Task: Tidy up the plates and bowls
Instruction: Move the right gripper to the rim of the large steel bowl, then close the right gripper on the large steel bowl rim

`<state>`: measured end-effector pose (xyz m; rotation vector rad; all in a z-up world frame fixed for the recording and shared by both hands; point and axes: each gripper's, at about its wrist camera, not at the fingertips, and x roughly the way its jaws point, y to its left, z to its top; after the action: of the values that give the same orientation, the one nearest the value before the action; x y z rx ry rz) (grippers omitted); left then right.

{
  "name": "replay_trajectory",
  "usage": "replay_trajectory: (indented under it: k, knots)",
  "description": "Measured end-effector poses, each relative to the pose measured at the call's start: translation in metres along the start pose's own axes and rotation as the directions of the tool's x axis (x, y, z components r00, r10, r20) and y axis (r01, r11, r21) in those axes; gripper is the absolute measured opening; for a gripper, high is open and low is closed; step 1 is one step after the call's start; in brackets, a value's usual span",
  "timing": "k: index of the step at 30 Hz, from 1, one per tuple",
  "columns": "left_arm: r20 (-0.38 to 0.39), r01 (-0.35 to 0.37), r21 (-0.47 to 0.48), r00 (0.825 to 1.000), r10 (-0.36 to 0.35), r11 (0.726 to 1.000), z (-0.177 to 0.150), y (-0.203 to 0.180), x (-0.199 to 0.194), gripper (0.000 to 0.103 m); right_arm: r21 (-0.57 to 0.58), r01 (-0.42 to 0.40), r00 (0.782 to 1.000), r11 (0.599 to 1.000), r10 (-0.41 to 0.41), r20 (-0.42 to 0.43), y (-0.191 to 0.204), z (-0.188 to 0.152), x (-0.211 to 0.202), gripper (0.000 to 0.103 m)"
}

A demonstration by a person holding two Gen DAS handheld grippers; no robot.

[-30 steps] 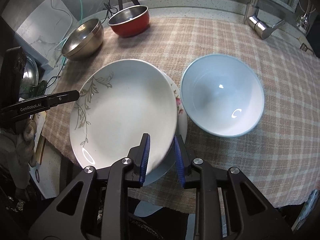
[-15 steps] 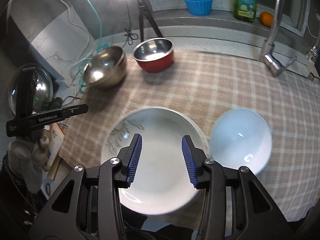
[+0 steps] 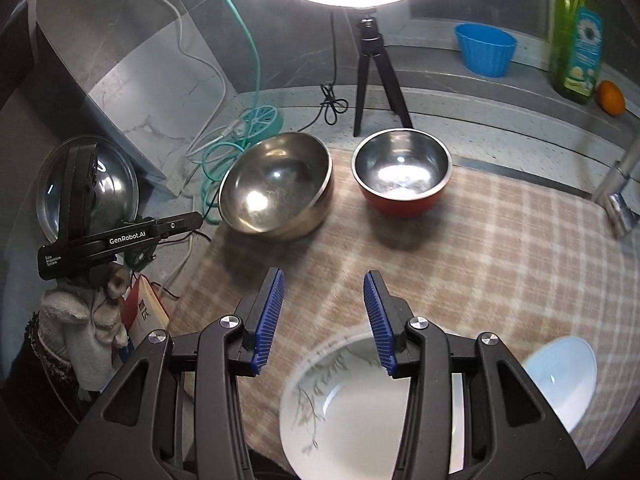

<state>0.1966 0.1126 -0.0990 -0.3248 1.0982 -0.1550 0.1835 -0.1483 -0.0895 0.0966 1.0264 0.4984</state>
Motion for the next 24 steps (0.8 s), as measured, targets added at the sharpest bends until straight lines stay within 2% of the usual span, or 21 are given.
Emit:
replay_trajectory:
  k: [5, 8, 13, 24]
  knots:
    - [-0.002, 0.020, -0.051, 1.000, -0.020, 0.998, 0.023, 0.016, 0.012, 0.024, 0.020, -0.019, 0.999, 1.000, 0.019, -0.032, 0.005, 0.023, 0.029, 0.043]
    - [-0.014, 0.022, -0.052, 1.000, -0.023, 0.998, 0.032, 0.016, 0.021, 0.024, 0.048, -0.014, 0.998, 0.999, 0.016, -0.052, 0.003, 0.033, 0.046, 0.043]
    - [-0.037, 0.008, -0.048, 0.999, -0.009, 0.999, 0.041, 0.017, 0.038, 0.024, 0.130, -0.048, 0.994, 0.990, 0.060, -0.090, -0.008, 0.045, 0.074, 0.043]
    - [-0.070, 0.005, -0.045, 0.998, -0.008, 0.999, 0.051, 0.018, 0.058, 0.024, 0.143, -0.036, 0.989, 0.989, 0.056, -0.140, -0.009, 0.061, 0.111, 0.043]
